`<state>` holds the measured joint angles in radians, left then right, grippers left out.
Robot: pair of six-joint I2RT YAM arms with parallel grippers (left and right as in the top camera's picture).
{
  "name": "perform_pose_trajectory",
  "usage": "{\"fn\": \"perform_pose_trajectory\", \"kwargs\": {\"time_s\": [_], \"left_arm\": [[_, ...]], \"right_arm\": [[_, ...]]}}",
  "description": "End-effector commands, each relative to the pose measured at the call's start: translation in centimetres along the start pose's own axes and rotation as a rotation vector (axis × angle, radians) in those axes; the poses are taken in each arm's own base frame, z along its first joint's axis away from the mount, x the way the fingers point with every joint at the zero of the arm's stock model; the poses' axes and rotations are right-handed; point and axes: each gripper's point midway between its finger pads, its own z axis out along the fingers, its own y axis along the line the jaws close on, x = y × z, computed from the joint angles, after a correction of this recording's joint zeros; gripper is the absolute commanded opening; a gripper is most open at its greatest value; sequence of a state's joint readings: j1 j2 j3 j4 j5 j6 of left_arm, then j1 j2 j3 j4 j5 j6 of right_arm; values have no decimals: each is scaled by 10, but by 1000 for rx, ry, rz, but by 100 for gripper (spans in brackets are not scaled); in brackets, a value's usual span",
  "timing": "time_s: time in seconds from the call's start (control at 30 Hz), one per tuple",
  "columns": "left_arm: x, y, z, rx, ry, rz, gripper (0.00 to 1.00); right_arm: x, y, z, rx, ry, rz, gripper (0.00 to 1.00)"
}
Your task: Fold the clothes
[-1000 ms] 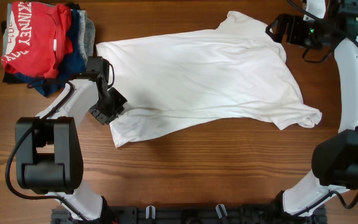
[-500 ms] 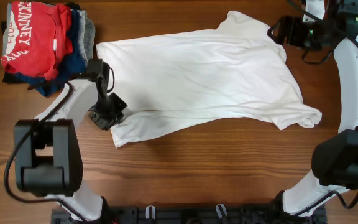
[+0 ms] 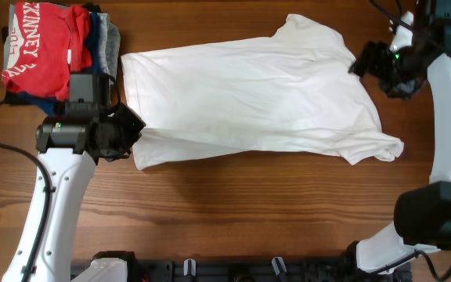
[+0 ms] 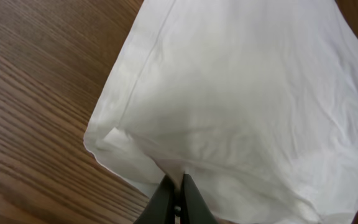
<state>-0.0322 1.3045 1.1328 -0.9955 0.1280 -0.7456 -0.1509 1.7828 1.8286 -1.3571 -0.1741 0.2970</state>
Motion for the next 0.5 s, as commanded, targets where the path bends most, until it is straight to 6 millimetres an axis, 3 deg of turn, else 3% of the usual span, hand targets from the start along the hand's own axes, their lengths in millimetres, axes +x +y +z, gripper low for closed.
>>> {"fn": "perform_pose_trajectory", "kwargs": {"time_s": [0.0,0.17,0.47], "left_arm": [[-5,1,-6,-6,-32,10,4],[-11,3,-6,-20,-65,41,4],[-34,0,-9,-33,-175,64,4]], "right_arm": [[8,-35,-13,199,-35,207,79],[27,-54,8,244,45,270,74],[76,-97,72,258,216,425,69]]}}
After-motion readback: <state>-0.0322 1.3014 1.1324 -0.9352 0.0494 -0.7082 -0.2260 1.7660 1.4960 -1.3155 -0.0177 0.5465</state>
